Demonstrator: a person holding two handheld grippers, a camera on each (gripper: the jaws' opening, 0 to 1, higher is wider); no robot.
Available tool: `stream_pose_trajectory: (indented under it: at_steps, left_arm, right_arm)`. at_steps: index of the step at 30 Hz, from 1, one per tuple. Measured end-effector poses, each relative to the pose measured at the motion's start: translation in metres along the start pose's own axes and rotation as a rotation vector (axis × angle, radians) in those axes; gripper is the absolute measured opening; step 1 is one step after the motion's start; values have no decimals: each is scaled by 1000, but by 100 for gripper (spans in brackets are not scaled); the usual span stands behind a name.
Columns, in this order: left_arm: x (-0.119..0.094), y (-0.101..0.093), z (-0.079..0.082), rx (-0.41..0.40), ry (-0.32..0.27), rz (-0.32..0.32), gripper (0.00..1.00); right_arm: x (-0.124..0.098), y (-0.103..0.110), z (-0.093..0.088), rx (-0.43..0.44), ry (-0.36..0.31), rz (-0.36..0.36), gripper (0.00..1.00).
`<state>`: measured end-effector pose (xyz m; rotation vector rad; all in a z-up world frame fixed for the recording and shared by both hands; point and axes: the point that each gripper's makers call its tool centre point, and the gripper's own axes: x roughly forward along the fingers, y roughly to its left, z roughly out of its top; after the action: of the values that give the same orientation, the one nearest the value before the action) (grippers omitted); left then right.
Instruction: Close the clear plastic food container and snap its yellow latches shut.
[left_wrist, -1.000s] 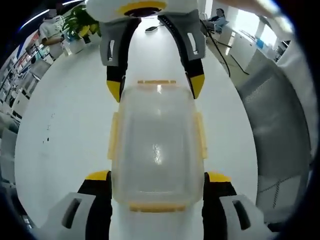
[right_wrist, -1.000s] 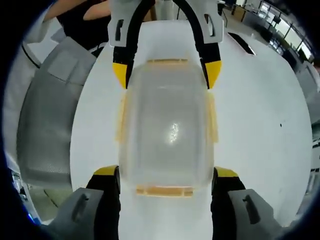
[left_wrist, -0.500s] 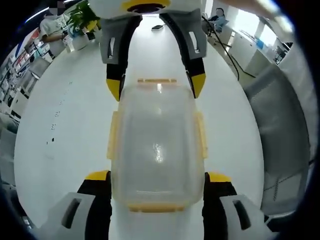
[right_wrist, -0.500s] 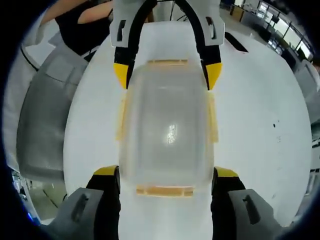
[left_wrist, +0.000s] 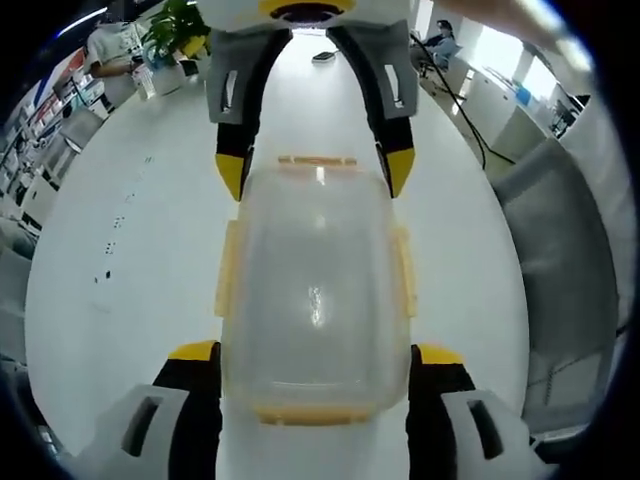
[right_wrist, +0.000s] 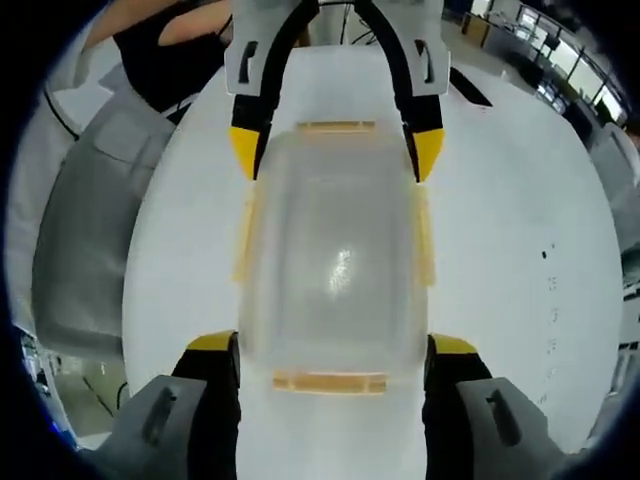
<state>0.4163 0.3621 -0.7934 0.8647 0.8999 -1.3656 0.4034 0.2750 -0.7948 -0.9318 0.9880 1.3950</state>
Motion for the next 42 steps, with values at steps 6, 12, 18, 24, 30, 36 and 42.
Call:
stream_pose_trajectory:
  at_steps: [6,12,18,24,30,36,42]
  left_arm:
    - [-2,8,-8,-40,-4,76,87]
    - [-10,2,-3,-40,-57,84,93]
    - [-34,3,11,-25,-144,153,99]
    - [-66,2,45,-100,-440,237,99]
    - [-93,-21,47,-221,-585,313,99]
    - [-118,-68,58,-271,-815,324,99]
    - [-137,-101,45,-425,-965,379,99]
  right_arm:
    - [-11,-4,17,20,-159,-26,71]
    - [-21,-9,17,14,-178,-66,91]
    - [-33,-13,17,104,-242,-136,99]
    - [-52,-1,31,192,-386,-176,100]
    - [-81,5,50,383,-627,-300,100]
    - [-91,38,54,378,-678,-333,100]
    - [-119,48,52,484,-836,-496,100]
